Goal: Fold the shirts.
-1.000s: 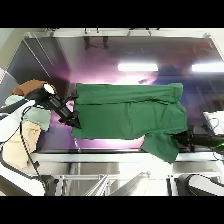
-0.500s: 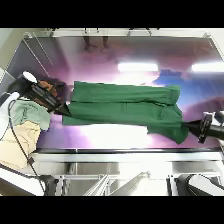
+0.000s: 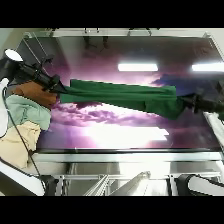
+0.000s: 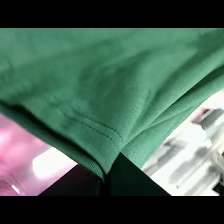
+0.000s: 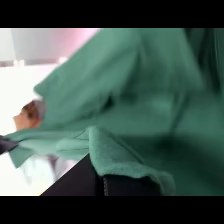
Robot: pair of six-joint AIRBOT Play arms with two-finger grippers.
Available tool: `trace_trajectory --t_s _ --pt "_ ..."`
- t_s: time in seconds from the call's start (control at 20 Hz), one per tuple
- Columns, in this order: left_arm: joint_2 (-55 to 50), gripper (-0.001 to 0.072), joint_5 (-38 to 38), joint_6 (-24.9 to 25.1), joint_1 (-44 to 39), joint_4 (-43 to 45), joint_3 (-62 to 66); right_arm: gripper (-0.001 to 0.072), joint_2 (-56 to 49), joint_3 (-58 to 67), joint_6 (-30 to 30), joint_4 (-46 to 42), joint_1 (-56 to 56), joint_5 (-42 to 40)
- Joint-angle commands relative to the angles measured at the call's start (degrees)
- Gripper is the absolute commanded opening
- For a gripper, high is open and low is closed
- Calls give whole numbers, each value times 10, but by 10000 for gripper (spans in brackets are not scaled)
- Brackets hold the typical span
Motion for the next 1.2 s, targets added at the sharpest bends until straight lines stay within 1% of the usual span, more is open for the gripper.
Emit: trace_trajectory --t_s 0.0,0.15,0.25,0.3,0.35,0.4,0.45,0.5,0.55,0.6,0.7,0.75,0.85,0.95,1.0,1.05,1.1,1.15 --pt "-73 19 4 -24 -2 -3 95 19 -95 108 -43 22 76 -75" --pt "-135 17 -7 -39 -3 -2 147 19 -169 174 -51 17 110 -107" --pt "-153 20 -4 -39 -3 -2 143 21 -196 194 -51 -4 113 -108" --pt "-155 51 -3 -38 2 0 134 75 -197 199 -51 -28 109 -108" --pt "-154 291 0 -38 8 3 127 241 -196 209 -51 -57 101 -99" --pt "-154 469 -1 -38 15 2 127 301 -194 224 -51 -87 88 -78" --pt "-151 707 -1 -38 25 -4 127 304 -192 242 -51 -118 72 -50" --pt "-146 720 0 -39 36 -10 127 388 -192 259 -48 -145 56 -27" --pt "-140 719 7 -40 47 -22 127 590 -192 271 -32 -167 41 -15" --pt "-134 719 15 -43 57 -36 127 653 -192 273 -24 -177 30 -10" --pt "-124 718 30 -56 71 -82 127 653 -202 273 -9 -208 26 2" --pt "-120 699 38 -57 72 -119 127 653 -210 273 7 -219 30 12" --pt "-118 587 41 -56 61 -169 127 653 -238 273 23 -219 51 29" --pt "-119 579 45 -56 30 -163 127 653 -263 273 28 -214 83 31" --pt "-121 491 52 -56 11 -162 127 652 -272 273 27 -201 99 31" --pt "-123 297 61 -55 -9 -162 127 640 -281 273 27 -181 117 30" --pt "-125 91 77 -50 -32 -162 127 547 -287 273 27 -163 132 28" --pt "-128 -2 98 -50 -55 -161 127 439 -293 273 27 -149 146 27"
